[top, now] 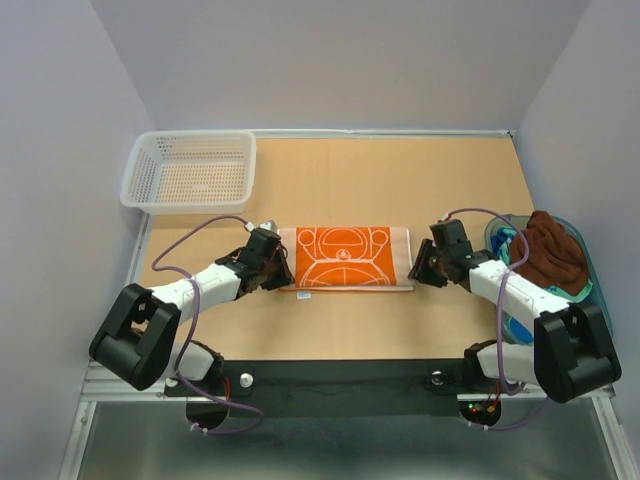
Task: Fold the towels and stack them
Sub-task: Fold the towel
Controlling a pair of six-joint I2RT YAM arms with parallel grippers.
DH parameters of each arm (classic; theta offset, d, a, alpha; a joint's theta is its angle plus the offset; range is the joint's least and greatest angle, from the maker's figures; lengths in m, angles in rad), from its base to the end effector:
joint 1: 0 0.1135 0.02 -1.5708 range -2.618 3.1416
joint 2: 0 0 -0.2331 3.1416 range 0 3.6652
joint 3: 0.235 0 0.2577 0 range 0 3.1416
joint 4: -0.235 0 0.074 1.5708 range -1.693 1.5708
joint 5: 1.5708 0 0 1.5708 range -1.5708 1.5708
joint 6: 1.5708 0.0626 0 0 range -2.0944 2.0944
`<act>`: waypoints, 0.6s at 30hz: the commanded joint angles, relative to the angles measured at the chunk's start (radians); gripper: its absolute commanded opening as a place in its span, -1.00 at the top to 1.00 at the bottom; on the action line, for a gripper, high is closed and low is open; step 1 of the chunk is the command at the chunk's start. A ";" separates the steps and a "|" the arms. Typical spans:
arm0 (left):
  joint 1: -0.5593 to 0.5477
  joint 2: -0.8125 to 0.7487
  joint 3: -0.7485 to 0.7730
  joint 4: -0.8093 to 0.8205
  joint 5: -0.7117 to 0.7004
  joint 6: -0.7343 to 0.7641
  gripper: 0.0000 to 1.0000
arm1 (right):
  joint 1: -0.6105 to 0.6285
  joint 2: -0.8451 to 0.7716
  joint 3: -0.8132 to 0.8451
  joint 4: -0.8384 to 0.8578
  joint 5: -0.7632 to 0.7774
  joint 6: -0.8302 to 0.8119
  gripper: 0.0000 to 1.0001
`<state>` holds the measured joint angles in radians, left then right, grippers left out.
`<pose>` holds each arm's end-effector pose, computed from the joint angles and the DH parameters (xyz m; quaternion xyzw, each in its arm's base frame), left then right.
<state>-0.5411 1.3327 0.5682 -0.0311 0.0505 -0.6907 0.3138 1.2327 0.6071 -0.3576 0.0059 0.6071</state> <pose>0.2409 -0.1485 0.1123 -0.0596 0.9236 -0.2374 0.2949 0.2443 0.0789 0.1216 0.1407 0.9467 0.1261 0.2607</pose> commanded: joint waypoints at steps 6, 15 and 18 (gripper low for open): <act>0.006 -0.013 -0.025 -0.026 -0.020 0.000 0.43 | -0.007 0.030 -0.020 0.052 0.000 -0.001 0.42; 0.010 -0.023 -0.036 -0.021 -0.023 -0.004 0.52 | -0.007 0.022 -0.012 0.068 -0.037 -0.033 0.85; 0.015 -0.032 -0.033 -0.030 -0.028 -0.004 0.62 | -0.007 -0.039 0.009 0.042 -0.044 -0.040 0.99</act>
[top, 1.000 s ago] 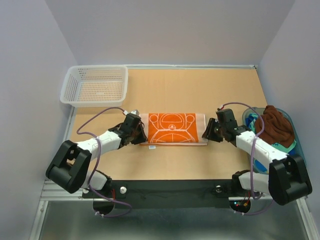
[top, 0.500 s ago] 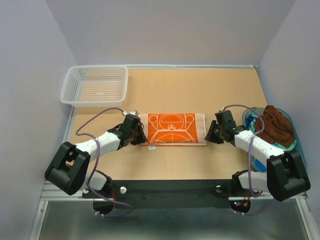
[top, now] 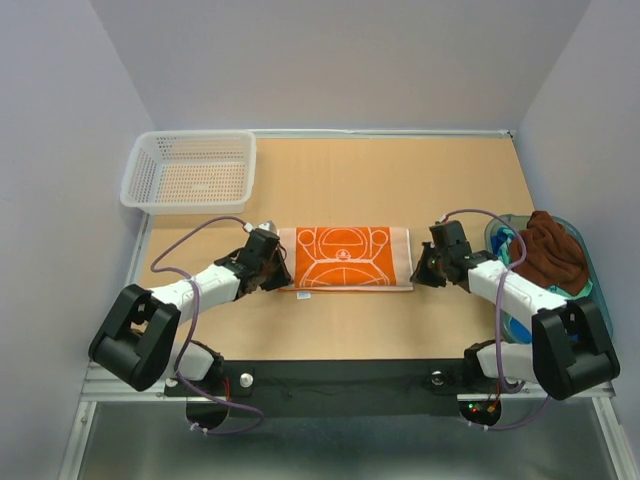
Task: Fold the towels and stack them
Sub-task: Fold the towel
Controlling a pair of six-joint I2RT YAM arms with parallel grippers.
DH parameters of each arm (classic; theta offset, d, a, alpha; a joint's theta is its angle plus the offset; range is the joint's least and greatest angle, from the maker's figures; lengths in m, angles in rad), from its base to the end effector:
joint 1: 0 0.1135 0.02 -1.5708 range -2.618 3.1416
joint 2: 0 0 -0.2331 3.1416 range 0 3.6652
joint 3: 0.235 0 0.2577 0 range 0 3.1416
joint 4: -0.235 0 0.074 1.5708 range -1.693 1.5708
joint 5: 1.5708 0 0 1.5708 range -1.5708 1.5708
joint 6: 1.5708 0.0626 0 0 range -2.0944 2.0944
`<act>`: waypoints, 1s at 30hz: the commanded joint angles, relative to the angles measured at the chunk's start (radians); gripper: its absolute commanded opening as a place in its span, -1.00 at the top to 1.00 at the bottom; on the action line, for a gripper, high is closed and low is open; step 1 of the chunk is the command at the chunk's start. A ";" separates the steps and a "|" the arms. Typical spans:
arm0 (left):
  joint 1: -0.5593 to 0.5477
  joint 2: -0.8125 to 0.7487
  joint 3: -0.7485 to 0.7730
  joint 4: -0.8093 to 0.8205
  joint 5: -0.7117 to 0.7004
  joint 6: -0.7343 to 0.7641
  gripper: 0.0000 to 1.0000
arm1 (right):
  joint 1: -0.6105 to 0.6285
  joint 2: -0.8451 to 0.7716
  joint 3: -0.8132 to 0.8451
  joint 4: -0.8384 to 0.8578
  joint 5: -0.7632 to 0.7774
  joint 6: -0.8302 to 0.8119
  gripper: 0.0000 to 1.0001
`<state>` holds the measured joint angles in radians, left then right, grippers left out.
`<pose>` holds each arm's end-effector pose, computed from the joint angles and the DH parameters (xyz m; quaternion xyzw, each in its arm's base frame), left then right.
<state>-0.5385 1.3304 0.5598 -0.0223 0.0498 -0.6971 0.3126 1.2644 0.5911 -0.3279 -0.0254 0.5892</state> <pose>0.2404 -0.1473 0.1111 -0.0639 0.9229 -0.2384 0.2957 0.2438 0.0805 0.1114 0.1288 0.9510 0.1334 0.2476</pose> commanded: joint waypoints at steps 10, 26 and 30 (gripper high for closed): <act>0.054 -0.068 -0.037 -0.070 -0.042 -0.024 0.73 | -0.006 -0.105 -0.008 -0.097 -0.058 0.017 0.99; 0.057 -0.168 0.080 -0.220 -0.163 0.015 0.14 | 0.063 -0.111 0.188 -0.158 -0.099 0.006 0.37; 0.057 -0.096 0.051 -0.170 -0.175 0.015 0.24 | 0.108 -0.034 0.155 -0.074 -0.157 0.029 0.37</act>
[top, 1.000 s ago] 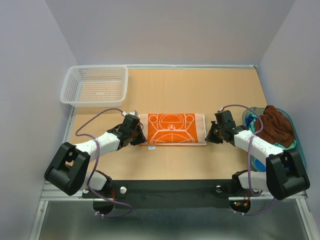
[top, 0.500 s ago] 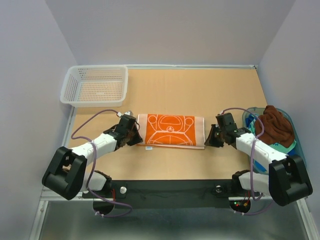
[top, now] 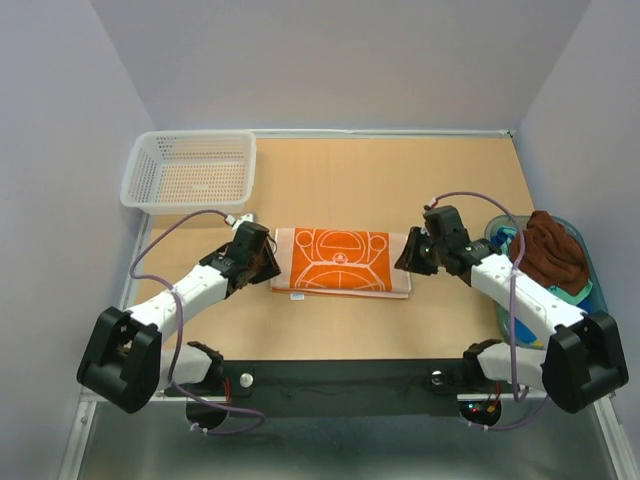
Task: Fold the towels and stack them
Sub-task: Fold the towel
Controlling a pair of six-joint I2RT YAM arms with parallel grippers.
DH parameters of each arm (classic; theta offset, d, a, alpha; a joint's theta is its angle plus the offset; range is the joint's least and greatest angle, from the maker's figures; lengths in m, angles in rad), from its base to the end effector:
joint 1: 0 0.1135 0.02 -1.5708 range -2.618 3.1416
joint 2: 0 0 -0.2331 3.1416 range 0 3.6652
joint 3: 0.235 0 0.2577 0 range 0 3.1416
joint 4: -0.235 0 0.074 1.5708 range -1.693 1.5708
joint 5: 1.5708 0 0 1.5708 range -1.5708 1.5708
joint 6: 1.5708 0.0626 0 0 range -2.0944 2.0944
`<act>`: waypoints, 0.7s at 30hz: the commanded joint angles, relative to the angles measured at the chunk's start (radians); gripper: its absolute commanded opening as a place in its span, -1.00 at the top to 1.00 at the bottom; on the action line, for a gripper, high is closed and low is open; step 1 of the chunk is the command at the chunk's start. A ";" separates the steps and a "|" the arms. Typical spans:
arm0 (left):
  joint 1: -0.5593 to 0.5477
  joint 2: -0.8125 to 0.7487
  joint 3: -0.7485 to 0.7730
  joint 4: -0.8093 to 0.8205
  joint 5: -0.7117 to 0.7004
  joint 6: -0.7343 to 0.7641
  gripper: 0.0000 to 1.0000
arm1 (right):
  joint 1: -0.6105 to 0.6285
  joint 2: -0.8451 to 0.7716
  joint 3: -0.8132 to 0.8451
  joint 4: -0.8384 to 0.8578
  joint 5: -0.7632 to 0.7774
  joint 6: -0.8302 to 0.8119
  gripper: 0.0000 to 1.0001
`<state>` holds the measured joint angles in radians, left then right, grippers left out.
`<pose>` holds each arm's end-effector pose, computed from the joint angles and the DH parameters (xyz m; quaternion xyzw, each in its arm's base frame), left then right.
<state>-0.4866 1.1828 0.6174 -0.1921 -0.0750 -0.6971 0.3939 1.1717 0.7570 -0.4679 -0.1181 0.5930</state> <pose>0.2450 -0.1243 0.1519 -0.1112 0.9112 -0.1919 0.3472 0.2460 0.1102 0.1770 0.0736 0.9371 0.2084 0.2703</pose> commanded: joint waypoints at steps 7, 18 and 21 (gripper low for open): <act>0.008 0.141 -0.044 0.036 -0.039 0.001 0.67 | 0.020 0.192 -0.065 0.132 0.004 0.022 0.43; -0.036 0.087 -0.105 0.153 0.182 -0.114 0.88 | -0.283 0.309 0.020 0.126 0.112 -0.084 0.55; -0.093 0.089 -0.104 0.186 0.214 -0.163 0.82 | -0.285 0.302 0.070 0.121 0.109 -0.131 0.54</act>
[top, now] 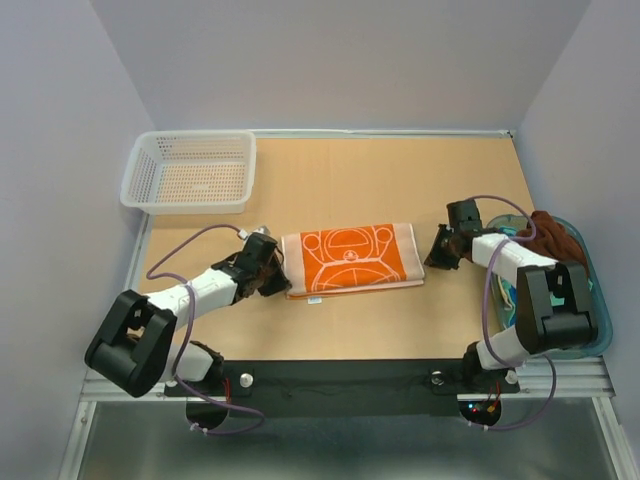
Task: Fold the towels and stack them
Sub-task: Fold the towel, then neatly place the folded towel into the bin
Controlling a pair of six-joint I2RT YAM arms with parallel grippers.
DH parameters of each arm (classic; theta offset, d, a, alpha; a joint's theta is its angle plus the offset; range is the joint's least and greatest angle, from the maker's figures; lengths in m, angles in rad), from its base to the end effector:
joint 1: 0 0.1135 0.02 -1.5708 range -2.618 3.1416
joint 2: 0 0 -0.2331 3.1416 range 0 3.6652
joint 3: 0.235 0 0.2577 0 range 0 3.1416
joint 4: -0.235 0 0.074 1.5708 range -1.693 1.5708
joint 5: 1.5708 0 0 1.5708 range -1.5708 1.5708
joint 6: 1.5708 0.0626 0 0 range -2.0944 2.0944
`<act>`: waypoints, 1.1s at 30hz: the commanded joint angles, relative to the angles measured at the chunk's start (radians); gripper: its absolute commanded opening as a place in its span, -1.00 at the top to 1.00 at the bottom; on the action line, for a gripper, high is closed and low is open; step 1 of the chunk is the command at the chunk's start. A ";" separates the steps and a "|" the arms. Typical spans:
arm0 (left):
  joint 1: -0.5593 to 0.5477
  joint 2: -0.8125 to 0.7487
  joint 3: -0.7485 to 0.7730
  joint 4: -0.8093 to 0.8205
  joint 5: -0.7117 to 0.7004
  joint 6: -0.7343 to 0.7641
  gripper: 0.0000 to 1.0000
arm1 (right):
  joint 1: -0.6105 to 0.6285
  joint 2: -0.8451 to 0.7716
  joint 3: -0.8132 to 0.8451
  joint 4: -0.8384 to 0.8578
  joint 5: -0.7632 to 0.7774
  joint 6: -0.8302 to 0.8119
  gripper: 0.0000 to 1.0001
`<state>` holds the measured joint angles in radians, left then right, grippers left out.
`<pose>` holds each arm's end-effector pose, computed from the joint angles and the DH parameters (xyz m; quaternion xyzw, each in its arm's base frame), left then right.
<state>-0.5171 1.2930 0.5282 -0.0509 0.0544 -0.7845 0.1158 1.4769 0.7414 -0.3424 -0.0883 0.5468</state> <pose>0.2348 -0.1374 0.1080 -0.1139 0.9223 -0.2434 0.2779 0.2862 0.0388 0.1018 0.1967 0.9487 0.1197 0.2166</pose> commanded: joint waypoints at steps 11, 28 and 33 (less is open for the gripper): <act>-0.011 -0.250 0.061 -0.150 -0.090 -0.018 0.05 | 0.299 -0.193 0.199 -0.061 0.056 -0.310 -0.04; 0.427 -0.268 0.122 -0.144 -0.084 0.378 -0.88 | 0.999 0.313 0.592 -0.067 0.283 -0.466 -0.30; 0.431 -0.267 0.128 -0.133 -0.087 0.380 -0.88 | 1.038 0.399 0.639 -0.084 0.283 -0.479 -0.19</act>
<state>-0.0937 1.0454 0.6559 -0.2207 -0.0338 -0.4442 1.1427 1.8484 1.3235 -0.4133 0.1570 0.0994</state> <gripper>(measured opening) 0.942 0.603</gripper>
